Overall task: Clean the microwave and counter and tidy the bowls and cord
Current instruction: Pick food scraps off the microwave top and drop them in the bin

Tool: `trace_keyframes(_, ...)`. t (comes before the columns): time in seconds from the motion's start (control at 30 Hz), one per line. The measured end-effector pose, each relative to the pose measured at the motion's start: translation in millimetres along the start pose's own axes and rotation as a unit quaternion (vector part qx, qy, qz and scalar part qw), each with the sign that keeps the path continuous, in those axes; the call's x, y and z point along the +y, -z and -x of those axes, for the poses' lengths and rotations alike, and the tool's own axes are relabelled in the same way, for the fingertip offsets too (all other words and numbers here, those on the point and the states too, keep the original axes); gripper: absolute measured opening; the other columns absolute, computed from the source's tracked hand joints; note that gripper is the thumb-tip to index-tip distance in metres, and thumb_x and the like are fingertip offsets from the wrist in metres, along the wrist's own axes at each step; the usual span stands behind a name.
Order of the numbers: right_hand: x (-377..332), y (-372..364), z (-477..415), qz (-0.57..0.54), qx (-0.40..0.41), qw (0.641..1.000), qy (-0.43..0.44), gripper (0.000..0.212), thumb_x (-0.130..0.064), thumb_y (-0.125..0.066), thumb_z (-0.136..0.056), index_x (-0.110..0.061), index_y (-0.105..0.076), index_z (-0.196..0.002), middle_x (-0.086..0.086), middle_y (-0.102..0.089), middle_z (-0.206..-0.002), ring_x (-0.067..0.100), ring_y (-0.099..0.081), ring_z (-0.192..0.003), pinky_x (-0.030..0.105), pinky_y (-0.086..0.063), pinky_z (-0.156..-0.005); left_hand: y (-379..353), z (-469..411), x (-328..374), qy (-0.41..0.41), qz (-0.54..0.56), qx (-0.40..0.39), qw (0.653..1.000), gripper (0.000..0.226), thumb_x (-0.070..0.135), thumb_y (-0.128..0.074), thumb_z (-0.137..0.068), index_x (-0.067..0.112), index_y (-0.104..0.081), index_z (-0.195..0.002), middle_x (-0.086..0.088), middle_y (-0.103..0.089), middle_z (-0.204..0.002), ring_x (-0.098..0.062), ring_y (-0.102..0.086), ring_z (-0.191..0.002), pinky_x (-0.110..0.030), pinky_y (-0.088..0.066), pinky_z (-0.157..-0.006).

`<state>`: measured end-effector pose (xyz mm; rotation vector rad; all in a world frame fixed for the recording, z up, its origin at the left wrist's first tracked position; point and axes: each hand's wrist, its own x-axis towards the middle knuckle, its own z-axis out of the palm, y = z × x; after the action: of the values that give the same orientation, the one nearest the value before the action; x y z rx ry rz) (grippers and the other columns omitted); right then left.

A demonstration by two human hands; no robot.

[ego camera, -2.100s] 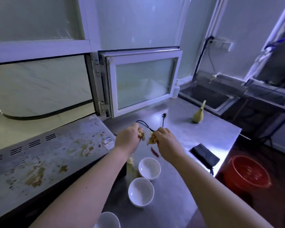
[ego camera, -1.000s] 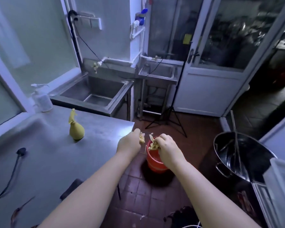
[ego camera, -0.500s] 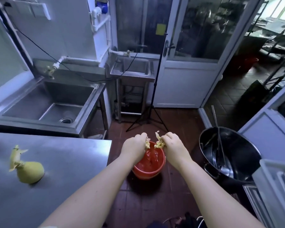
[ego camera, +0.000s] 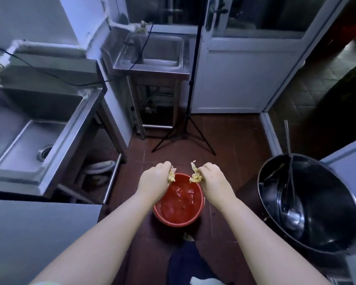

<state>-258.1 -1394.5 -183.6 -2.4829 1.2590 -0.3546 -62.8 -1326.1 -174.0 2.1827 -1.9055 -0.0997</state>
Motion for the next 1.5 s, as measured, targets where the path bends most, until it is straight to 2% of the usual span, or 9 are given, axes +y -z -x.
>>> trace_keyframes(0.1,38.2,-17.2,-39.0,-0.011,-0.039,0.999,-0.008,0.029,0.000,-0.074,-0.070,-0.016,-0.059,-0.089,-0.003,-0.052,-0.092,0.019,-0.047,-0.081,0.037,-0.049,-0.070,-29.7,-45.9,2.3,0.021,0.016,-0.036,0.999,0.025,0.032,-0.059,-0.093,0.013,-0.049,-0.081,-0.006,-0.056,-0.068,-0.035,-0.058,-0.054,-0.033,-0.034,-0.045)
trace_keyframes(0.3,80.8,-71.4,-70.7,-0.065,-0.075,0.995,-0.031,0.024,-0.001,-0.058,-0.086,-0.012,-0.063,-0.107,0.002,-0.055,-0.103,0.021,-0.049,-0.094,0.034,-0.047,-0.081,-95.0,-94.8,-5.2,0.062,0.020,-0.166,0.984,0.021,0.028,-0.055,-0.092,0.016,-0.047,-0.107,-0.005,-0.060,-0.103,-0.031,-0.062,-0.091,-0.034,-0.035,-0.065)
trace_keyframes(0.5,119.0,-159.7,-71.2,-0.087,-0.163,0.979,-0.081,0.034,-0.001,-0.052,-0.088,-0.010,-0.059,-0.120,0.005,-0.053,-0.117,0.023,-0.046,-0.109,0.040,-0.045,-0.094,-180.4,-118.5,-32.4,0.070,0.023,-0.241,0.968,0.032,0.021,-0.061,-0.086,0.012,-0.048,-0.114,-0.008,-0.060,-0.110,-0.033,-0.061,-0.098,-0.040,-0.045,-0.073)
trace_keyframes(0.73,160.2,-310.7,-56.0,-0.104,-0.187,0.970,-0.110,0.031,0.003,-0.055,-0.083,-0.007,-0.064,-0.111,0.007,-0.058,-0.106,0.027,-0.052,-0.098,0.041,-0.048,-0.088,-339.3,-98.5,-77.2,0.055,0.047,-0.298,0.952,0.026,0.022,-0.059,-0.087,0.013,-0.049,-0.109,-0.007,-0.060,-0.104,-0.031,-0.062,-0.090,-0.035,-0.038,-0.064)
trace_keyframes(0.83,169.8,-372.8,-49.7,-0.114,-0.206,0.965,-0.116,0.034,0.008,-0.053,-0.080,-0.005,-0.065,-0.108,0.009,-0.059,-0.104,0.028,-0.053,-0.097,0.039,-0.045,-0.090,-398.7,-82.1,-98.1,0.055,0.060,-0.298,0.951,0.023,0.021,-0.059,-0.088,0.011,-0.050,-0.107,-0.009,-0.061,-0.101,-0.032,-0.063,-0.086,-0.035,-0.039,-0.061)
trace_keyframes(1.0,182.1,-450.7,-43.8,-0.110,-0.211,0.967,-0.093,0.033,0.011,-0.058,-0.070,-0.006,-0.065,-0.097,0.008,-0.058,-0.092,0.029,-0.054,-0.080,0.040,-0.048,-0.074,-466.6,-73.6,-120.8,0.046,0.073,-0.272,0.958,0.021,0.021,-0.059,-0.089,0.008,-0.053,-0.104,-0.013,-0.062,-0.098,-0.037,-0.061,-0.083,-0.037,-0.038,-0.060)
trace_keyframes(1.13,188.6,-487.4,-43.2,-0.107,-0.212,0.966,-0.100,0.033,0.011,-0.061,-0.070,-0.007,-0.064,-0.097,0.007,-0.056,-0.092,0.027,-0.052,-0.080,0.038,-0.048,-0.068,-500.1,-73.5,-128.9,0.040,0.085,-0.214,0.972,0.016,0.021,-0.060,-0.089,0.006,-0.055,-0.092,-0.014,-0.062,-0.083,-0.038,-0.060,-0.068,-0.033,-0.030,-0.053)
trace_keyframes(1.3,205.0,-505.4,-48.4,-0.100,-0.219,0.964,-0.111,0.033,0.011,-0.059,-0.072,-0.007,-0.063,-0.099,0.008,-0.056,-0.096,0.030,-0.053,-0.087,0.040,-0.049,-0.071,-522.9,-69.8,-132.0,0.025,0.079,-0.142,0.986,0.028,0.035,-0.046,-0.089,0.010,-0.050,-0.077,-0.007,-0.056,-0.063,-0.032,-0.053,-0.047,-0.024,-0.025,-0.046)
trace_keyframes(1.5,245.0,-491.4,-58.5,-0.048,-0.222,0.962,-0.149,0.041,0.015,-0.052,-0.074,-0.003,-0.062,-0.110,0.013,-0.054,-0.102,0.032,-0.049,-0.091,0.048,-0.045,-0.089,-530.0,-70.7,-120.8,0.024,0.118,-0.166,0.979,0.024,0.030,-0.057,-0.089,0.006,-0.055,-0.089,-0.013,-0.060,-0.076,-0.037,-0.059,-0.061,-0.030,-0.032,-0.051)
